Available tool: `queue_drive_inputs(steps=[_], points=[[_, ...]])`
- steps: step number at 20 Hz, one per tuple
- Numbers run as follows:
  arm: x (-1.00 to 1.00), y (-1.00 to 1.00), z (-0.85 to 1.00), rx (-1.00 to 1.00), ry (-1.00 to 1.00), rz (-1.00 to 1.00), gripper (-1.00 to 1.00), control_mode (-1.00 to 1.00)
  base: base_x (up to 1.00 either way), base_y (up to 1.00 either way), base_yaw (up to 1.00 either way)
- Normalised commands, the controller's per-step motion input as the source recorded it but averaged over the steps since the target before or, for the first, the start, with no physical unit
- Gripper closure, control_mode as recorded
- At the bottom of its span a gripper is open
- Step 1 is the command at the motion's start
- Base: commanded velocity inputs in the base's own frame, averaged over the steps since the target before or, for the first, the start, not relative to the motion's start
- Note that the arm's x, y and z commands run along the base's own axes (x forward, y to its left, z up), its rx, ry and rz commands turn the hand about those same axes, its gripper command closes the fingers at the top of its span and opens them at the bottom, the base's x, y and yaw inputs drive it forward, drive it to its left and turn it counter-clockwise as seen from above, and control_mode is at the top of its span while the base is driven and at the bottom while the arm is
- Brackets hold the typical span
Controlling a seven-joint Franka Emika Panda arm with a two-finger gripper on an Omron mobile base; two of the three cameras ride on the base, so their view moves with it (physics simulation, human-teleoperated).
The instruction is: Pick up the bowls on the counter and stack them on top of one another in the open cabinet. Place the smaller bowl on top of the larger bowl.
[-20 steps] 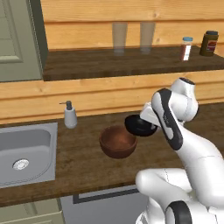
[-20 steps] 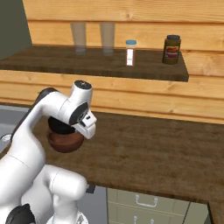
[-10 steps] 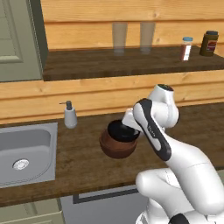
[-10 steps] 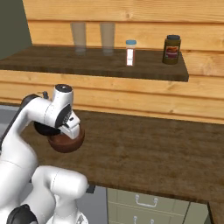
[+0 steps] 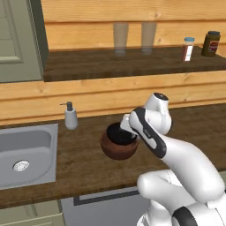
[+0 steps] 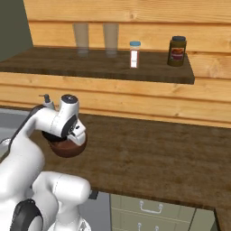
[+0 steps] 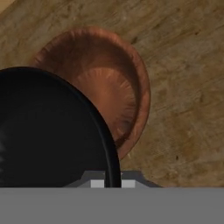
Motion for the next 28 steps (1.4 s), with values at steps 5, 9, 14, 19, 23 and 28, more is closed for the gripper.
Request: queue_drive_inputs(steps=[5, 9, 14, 19, 23, 28], points=[[0.36, -0.01, -0.18, 0.00, 0.01, 0.00, 1.00, -1.00, 0.00, 0.00, 0.00], [0.10, -0.14, -0.29, 0.00, 0.04, 0.00, 1.00, -1.00, 0.00, 0.00, 0.00], [0.16, -0.01, -0.19, 0.00, 0.02, 0.00, -1.00, -1.00, 0.00, 0.00, 0.00], [0.06, 0.00, 0.02, 0.01, 0.00, 0.00, -1.00, -1.00, 0.00, 0.00, 0.00], [-0.16, -0.23, 0.51, 0.09, -0.05, 0.00, -1.00, -1.00, 0.00, 0.00, 0.00], [-0.11, -0.51, -0.14, -0.02, 0.08, 0.00, -1.00, -1.00, 0.00, 0.00, 0.00]])
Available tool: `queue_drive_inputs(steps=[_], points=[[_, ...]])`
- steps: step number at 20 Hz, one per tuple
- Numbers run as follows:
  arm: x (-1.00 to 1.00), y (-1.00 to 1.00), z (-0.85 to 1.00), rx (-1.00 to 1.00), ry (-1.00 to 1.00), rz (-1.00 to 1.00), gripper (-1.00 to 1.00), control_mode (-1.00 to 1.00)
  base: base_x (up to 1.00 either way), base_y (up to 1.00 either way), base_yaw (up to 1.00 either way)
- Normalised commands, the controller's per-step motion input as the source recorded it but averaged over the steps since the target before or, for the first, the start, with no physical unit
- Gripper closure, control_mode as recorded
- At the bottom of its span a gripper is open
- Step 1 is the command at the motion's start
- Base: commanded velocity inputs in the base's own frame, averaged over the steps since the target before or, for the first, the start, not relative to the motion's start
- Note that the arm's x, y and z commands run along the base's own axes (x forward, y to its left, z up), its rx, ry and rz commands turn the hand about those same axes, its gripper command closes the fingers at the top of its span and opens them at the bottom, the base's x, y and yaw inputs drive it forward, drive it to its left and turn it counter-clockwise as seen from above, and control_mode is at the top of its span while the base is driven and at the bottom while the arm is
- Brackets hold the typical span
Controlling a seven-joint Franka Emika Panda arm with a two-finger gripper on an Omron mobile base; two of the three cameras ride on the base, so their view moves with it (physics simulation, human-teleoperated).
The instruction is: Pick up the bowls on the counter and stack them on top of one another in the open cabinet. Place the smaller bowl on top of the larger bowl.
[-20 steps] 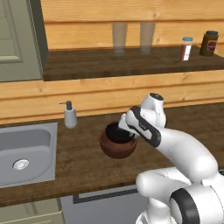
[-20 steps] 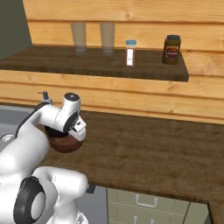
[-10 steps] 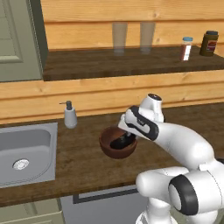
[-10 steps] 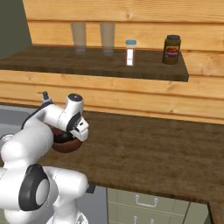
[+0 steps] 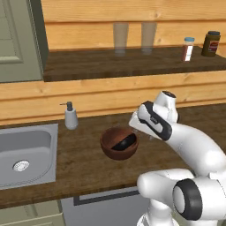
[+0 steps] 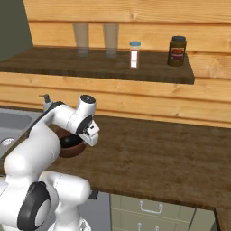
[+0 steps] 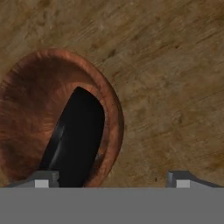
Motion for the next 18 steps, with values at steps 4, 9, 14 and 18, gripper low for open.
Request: queue_drive_inputs(steps=[4, 9, 14, 18], points=[[0.02, 0.03, -0.61, -0.10, 0.11, 0.00, -1.00, -1.00, 0.00, 0.00, 0.00], [0.14, 0.40, -0.44, 0.00, 0.01, 0.00, -1.00, -1.00, 0.00, 0.00, 0.00], [0.01, 0.19, -0.53, 0.00, 0.00, 0.00, -1.00, -1.00, 0.00, 0.00, 0.00], [-0.54, -0.19, 0.05, 0.07, -0.09, 0.00, -1.00, -1.00, 0.00, 0.00, 0.00]])
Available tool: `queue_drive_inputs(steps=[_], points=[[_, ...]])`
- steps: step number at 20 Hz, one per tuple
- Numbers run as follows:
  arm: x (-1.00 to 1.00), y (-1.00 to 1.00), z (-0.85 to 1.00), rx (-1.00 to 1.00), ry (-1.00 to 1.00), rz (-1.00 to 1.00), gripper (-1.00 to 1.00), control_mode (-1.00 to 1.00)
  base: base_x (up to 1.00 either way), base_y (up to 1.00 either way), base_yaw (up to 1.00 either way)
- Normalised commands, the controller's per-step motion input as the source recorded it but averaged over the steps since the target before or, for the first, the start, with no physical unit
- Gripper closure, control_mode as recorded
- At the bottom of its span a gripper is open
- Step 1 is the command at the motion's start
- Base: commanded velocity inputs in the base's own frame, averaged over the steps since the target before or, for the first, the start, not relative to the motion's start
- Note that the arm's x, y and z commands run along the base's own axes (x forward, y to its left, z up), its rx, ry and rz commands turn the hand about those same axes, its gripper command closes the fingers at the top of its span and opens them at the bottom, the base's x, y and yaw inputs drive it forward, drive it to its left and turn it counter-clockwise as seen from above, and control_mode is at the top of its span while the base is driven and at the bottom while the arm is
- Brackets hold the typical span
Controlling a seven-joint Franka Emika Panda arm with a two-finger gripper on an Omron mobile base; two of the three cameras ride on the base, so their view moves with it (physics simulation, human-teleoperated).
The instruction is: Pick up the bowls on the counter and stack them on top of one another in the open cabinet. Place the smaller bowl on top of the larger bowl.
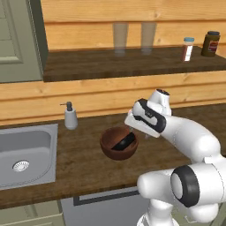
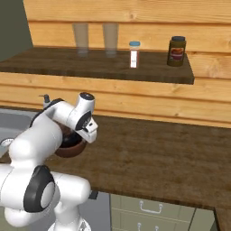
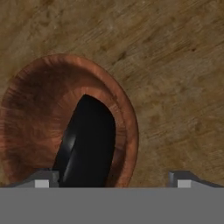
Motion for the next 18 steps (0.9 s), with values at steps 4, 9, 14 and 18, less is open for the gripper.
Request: queue_drive_inputs(steps=[4, 9, 14, 18], points=[[-0.36, -0.15, 0.12, 0.08, -0.07, 0.00, -1.00, -1.00, 0.00, 0.00, 0.00], [-0.05, 0.07, 0.03, 0.06, -0.05, 0.00, -1.00, -1.00, 0.00, 0.00, 0.00], [0.01, 0.12, -0.02, 0.05, -0.06, -0.01, -1.00, -1.00, 0.00, 0.00, 0.00], [0.06, 0.04, -0.26, 0.00, 0.00, 0.00, -1.00, -1.00, 0.00, 0.00, 0.00]])
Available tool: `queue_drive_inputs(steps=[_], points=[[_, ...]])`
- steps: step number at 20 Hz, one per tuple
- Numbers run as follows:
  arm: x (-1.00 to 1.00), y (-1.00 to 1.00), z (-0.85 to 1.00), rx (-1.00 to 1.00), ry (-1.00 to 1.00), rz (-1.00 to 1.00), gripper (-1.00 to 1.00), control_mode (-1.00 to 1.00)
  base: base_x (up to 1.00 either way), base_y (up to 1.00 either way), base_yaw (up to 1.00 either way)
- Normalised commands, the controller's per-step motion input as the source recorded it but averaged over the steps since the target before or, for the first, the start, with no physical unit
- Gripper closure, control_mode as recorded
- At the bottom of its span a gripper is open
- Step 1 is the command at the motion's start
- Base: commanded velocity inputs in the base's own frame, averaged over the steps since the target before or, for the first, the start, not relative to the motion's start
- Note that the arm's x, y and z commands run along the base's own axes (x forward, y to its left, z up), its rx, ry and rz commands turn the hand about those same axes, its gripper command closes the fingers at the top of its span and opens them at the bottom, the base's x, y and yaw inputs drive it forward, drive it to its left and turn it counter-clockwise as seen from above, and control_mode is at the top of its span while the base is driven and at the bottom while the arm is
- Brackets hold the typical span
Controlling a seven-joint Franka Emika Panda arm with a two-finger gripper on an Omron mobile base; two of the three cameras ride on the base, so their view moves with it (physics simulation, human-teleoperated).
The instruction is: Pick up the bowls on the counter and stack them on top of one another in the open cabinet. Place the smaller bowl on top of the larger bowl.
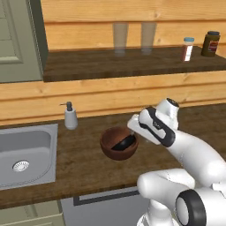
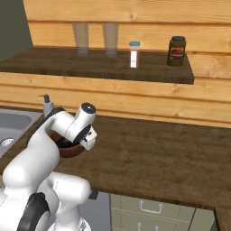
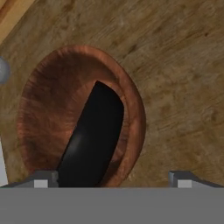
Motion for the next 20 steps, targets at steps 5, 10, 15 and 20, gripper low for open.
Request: queue_drive_inputs(steps=[5, 10, 15, 20], points=[[0.30, 0.26, -0.27, 0.00, 0.00, 0.00, -1.00, -1.00, 0.00, 0.00, 0.00], [0.13, 0.07, -0.37, -0.05, 0.01, -0.01, -1.00, -1.00, 0.00, 0.00, 0.00], [-0.18, -0.19, -0.71, -0.12, 0.10, -0.09, -1.00, -1.00, 0.00, 0.00, 0.00], [-0.12, -0.16, -0.40, -0.04, 0.01, -0.07, -1.00, -1.00, 0.00, 0.00, 0.00]])
